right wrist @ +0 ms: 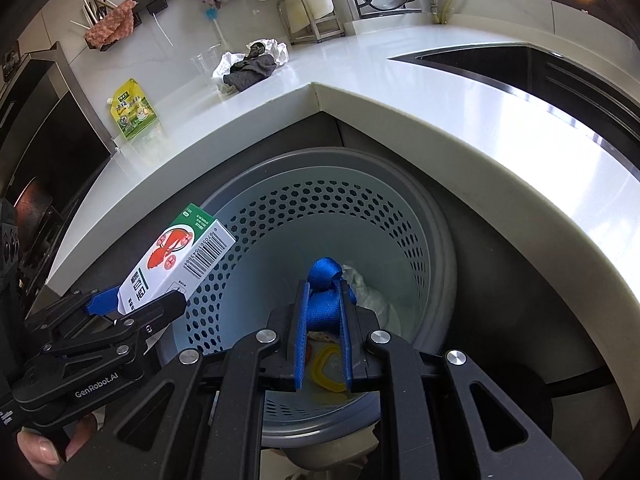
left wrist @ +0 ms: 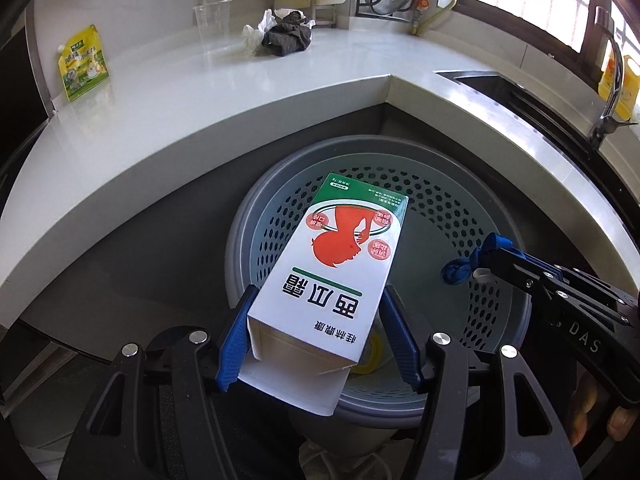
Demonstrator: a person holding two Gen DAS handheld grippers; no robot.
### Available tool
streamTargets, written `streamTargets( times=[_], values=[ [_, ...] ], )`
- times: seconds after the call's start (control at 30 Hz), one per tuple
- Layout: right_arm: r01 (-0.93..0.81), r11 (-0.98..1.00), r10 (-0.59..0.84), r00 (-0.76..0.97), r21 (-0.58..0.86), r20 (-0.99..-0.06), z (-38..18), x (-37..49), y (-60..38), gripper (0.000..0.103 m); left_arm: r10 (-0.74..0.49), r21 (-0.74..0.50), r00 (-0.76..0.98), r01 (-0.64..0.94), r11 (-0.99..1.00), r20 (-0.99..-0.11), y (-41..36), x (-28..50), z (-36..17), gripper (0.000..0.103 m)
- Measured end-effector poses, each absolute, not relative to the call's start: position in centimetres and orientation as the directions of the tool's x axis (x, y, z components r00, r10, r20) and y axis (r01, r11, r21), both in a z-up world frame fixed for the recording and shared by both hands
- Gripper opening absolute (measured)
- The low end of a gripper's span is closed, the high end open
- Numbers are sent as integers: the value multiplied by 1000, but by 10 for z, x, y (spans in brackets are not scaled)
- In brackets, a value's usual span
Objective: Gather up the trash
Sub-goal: 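Open both grippers to drop the strap and carton into the bin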
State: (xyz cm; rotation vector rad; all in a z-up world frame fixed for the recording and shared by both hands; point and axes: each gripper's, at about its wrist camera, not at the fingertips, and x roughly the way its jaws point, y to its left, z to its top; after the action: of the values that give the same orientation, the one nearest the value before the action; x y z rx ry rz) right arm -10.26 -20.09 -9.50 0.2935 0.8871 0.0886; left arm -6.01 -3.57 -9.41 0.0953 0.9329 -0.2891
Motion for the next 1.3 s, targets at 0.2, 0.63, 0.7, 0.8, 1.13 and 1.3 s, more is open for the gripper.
streamTargets(
  times=[0.2,0.63,0.7,0.8,1.13,1.3],
  values=[
    [45,954,208,608,295,-766,-107,-97,-201,14,-198,-50,541,276,960,-817,-36,-54,-103,60],
    [50,951,215,603,306,-768,-110,-95,-205,14,-195,-57,522,269,961,-830,-38,-50,-107,60],
    [51,950,216,607,309,-765,-109,-96,-206,15,-197,-60,521,267,962,-831,-37,-49,-106,61],
    [51,947,220,616,317,-757,-107,-97,-208,20,-196,-65,521,258,964,-830,-35,-49,-106,61],
    [61,943,214,643,328,-735,-101,-103,-214,38,-192,-73,526,238,969,-828,-28,-49,-103,72],
    [64,941,213,648,332,-731,-100,-104,-215,40,-192,-75,528,235,969,-827,-26,-50,-102,73]
  ],
)
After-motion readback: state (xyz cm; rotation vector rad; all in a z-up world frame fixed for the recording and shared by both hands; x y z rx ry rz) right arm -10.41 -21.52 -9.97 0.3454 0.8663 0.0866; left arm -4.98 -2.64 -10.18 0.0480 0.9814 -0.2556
